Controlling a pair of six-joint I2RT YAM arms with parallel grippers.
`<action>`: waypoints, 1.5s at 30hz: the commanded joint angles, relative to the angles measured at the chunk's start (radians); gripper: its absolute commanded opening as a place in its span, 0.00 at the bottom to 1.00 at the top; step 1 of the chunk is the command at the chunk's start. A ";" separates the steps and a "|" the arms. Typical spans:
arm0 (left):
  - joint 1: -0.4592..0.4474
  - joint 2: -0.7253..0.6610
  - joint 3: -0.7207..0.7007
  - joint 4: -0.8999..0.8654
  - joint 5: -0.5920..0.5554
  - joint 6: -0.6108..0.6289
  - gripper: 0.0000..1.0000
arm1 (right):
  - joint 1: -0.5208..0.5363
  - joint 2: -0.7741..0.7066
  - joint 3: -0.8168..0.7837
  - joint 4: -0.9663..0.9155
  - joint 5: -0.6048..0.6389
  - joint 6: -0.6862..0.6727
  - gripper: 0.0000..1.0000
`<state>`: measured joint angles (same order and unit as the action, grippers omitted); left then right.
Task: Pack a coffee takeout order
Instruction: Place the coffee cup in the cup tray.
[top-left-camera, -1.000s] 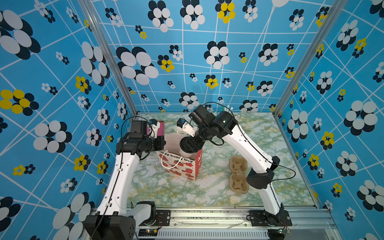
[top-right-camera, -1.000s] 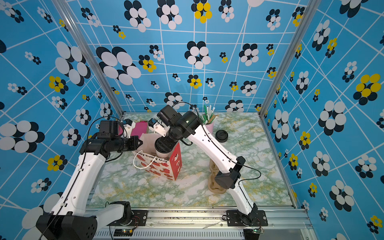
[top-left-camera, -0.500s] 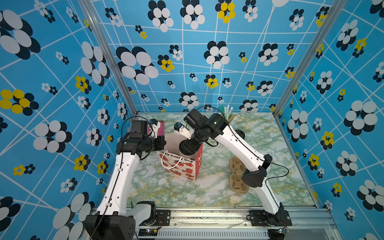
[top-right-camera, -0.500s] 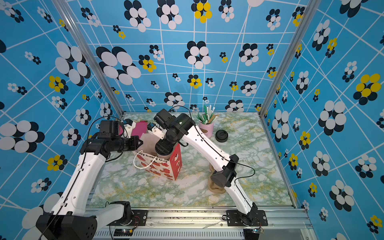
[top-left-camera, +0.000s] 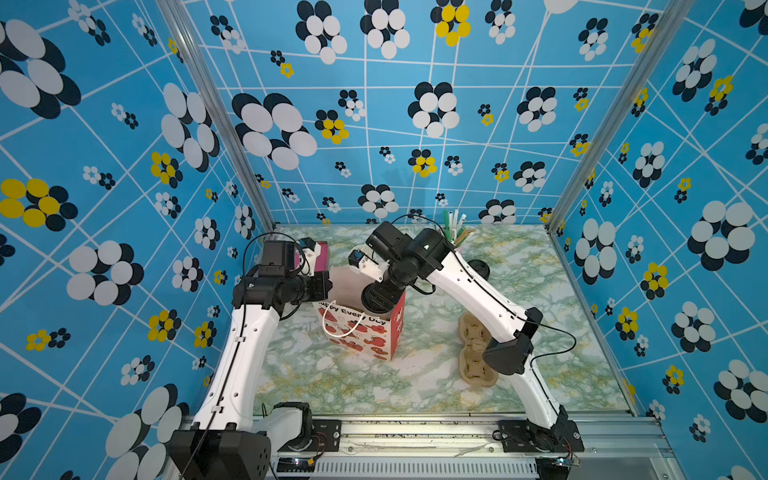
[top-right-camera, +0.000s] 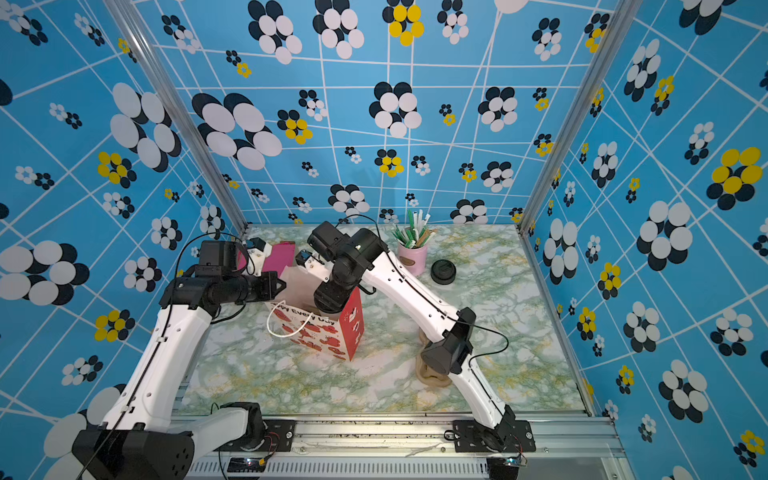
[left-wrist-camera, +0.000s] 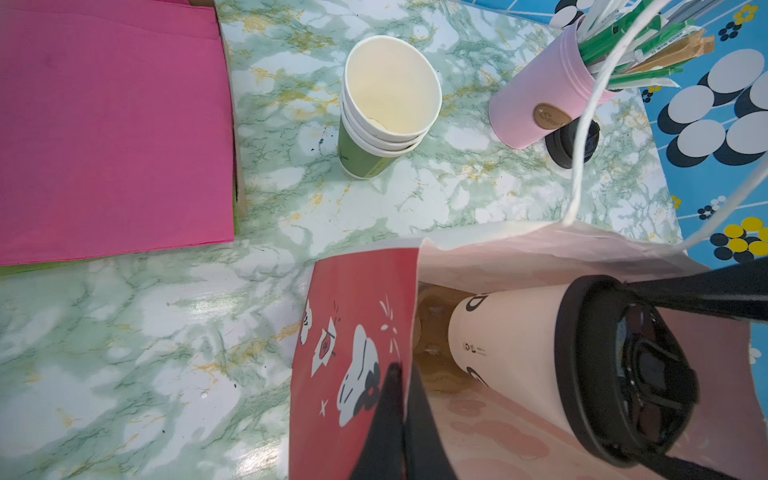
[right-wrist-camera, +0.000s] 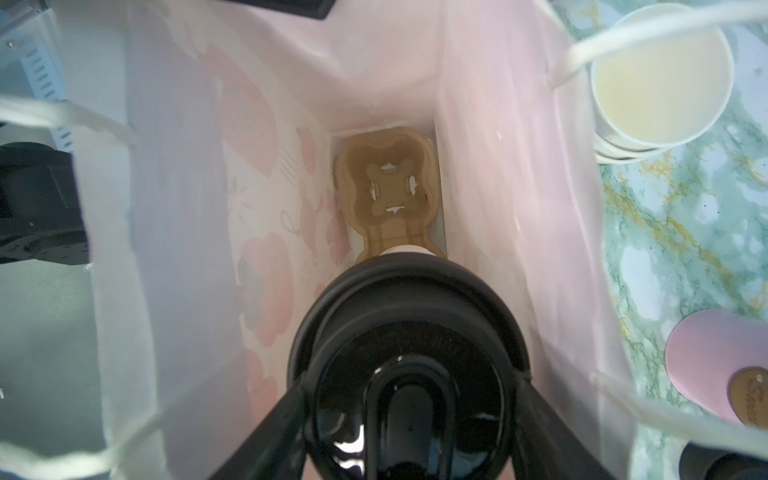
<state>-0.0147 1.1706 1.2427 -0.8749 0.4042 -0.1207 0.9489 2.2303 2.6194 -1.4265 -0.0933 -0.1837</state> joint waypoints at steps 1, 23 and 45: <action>-0.008 0.007 -0.001 -0.006 0.002 -0.006 0.03 | 0.008 0.016 -0.023 -0.032 0.021 -0.021 0.48; -0.009 0.006 -0.006 -0.003 0.001 -0.005 0.03 | 0.008 0.021 -0.071 -0.054 0.059 -0.035 0.46; -0.009 0.007 -0.004 -0.001 0.002 -0.005 0.03 | 0.008 0.073 -0.074 -0.057 0.058 -0.038 0.46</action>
<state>-0.0154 1.1706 1.2427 -0.8749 0.4046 -0.1207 0.9508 2.2845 2.5584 -1.4376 -0.0532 -0.2066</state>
